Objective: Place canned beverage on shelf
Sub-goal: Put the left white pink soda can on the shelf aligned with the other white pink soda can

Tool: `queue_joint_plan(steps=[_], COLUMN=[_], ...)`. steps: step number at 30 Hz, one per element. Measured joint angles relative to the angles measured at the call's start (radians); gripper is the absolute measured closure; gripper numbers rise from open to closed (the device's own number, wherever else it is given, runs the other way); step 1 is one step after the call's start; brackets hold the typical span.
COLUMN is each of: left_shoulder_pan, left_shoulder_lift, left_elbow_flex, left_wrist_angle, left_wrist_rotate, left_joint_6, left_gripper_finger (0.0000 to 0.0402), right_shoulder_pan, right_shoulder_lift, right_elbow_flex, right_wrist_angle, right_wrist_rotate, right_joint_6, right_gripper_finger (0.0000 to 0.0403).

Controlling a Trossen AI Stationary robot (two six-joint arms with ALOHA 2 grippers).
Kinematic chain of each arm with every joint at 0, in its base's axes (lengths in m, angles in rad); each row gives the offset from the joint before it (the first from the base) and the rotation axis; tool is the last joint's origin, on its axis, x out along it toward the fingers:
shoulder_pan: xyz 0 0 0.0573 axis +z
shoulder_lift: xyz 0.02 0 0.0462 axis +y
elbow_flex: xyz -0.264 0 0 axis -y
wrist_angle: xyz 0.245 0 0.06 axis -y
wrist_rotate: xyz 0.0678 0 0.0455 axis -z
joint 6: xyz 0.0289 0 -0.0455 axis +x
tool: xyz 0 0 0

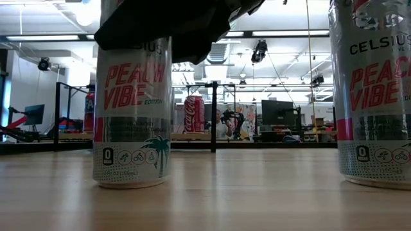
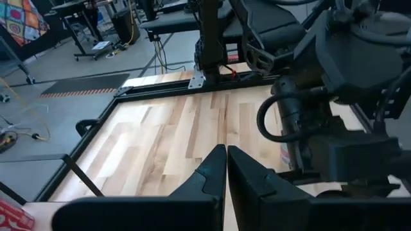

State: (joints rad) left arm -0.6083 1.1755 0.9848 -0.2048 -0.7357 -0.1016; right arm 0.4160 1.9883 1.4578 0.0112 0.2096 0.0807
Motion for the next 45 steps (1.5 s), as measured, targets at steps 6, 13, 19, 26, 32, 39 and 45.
queue_joint_plan(steps=[6,13,19,26,32,39,45], left_shoulder_pan=[-0.020,-0.065,-0.078,-0.079,-0.078,-0.078,-0.078], left_shoulder_lift=[-0.001,-0.063,-0.185,-0.329,-0.433,-0.501,-0.538], left_elbow_flex=[-0.053,-0.158,-0.236,-0.347,-0.380,-0.388,-0.416], left_wrist_angle=[0.096,0.285,0.296,0.387,0.446,0.450,0.451], left_wrist_rotate=[0.000,-0.002,-0.017,-0.036,-0.116,-0.120,-0.120], left_joint_6=[0.037,0.158,0.155,0.163,0.302,0.420,0.504], left_gripper_finger=[0.0402,0.0402,0.0402,0.0402,0.0402,0.0402,0.0402], right_shoulder_pan=[-0.003,-0.055,-0.132,-0.250,-0.357,-0.488,-0.564], right_shoulder_lift=[-0.024,-0.072,-0.071,-0.075,-0.075,-0.072,-0.056], right_elbow_flex=[0.002,0.075,0.160,0.245,0.318,0.338,0.333], right_wrist_angle=[-0.028,-0.173,-0.278,-0.318,-0.332,-0.214,-0.154], right_wrist_rotate=[-0.005,0.001,-0.002,-0.008,-0.014,-0.019,-0.025], right_joint_6=[-0.003,0.049,0.000,-0.066,-0.074,0.036,0.092], right_gripper_finger=[0.0168,0.0168,0.0168,0.0164,0.0162,0.0162,0.0161])
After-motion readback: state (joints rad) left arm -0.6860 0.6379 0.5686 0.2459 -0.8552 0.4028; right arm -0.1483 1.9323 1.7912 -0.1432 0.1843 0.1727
